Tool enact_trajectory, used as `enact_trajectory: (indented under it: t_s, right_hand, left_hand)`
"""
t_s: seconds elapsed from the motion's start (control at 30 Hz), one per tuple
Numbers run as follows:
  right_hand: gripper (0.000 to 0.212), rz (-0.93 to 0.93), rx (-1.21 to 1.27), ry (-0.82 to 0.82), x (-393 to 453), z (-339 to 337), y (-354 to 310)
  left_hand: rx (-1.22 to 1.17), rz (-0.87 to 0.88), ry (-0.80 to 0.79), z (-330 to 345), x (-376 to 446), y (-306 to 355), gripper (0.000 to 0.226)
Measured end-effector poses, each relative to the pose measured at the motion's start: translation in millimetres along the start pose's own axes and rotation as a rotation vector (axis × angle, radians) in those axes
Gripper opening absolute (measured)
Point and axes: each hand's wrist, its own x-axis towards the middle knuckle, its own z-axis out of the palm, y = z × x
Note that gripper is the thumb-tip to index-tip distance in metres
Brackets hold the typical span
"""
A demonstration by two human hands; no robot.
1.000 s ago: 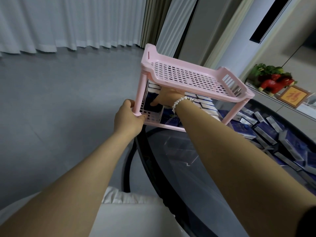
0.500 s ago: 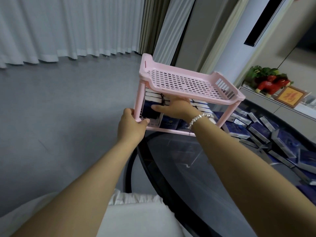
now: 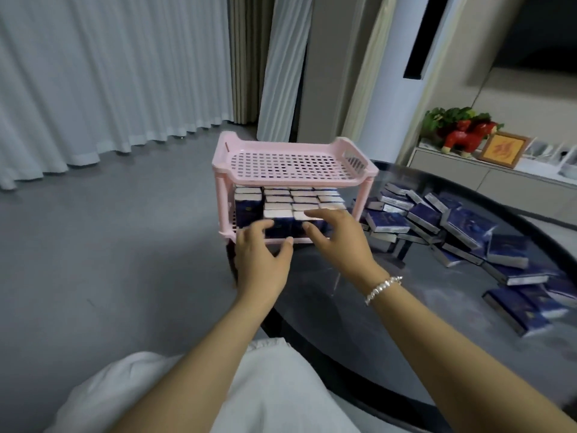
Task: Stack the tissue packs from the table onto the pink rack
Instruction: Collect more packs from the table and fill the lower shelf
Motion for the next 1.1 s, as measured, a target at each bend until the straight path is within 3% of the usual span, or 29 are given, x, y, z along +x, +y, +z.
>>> enact_trajectory:
  t_s: [0.27, 0.5, 0.73, 0.9, 1.0, 1.1]
  right_hand:
    - [0.020, 0.191, 0.051, 0.130, -68.2, -63.1, 49.3]
    - [0.022, 0.374, -0.154, 0.277, -119.1, -112.2, 106.1]
    - [0.023, 0.526, -0.334, 0.509, -149.7, -141.0, 150.8]
    - [0.049, 0.848, -0.340, 0.377, -164.1, -150.5, 168.1]
    - [0.048, 0.801, -0.227, 0.340, -168.6, -150.9, 172.8]
    - [0.047, 0.714, -0.082, 0.319, -168.4, -152.0, 172.8]
  left_hand:
    - [0.024, 0.038, -0.476, 62.8, -30.5, 34.6, 0.027]
    - [0.079, 0.110, -0.663, 139.0, -50.0, 76.5, 0.026]
    - [0.072, 0.064, -0.802, 203.3, -72.7, 92.7, 0.032]
    - [0.047, 0.062, -0.933, 233.2, -85.5, 99.3, 0.047]
    - [0.003, 0.031, -0.998, 242.6, -89.2, 103.9, 0.052]
    - [-0.079, -0.050, -0.940, 241.9, -88.2, 104.8, 0.047]
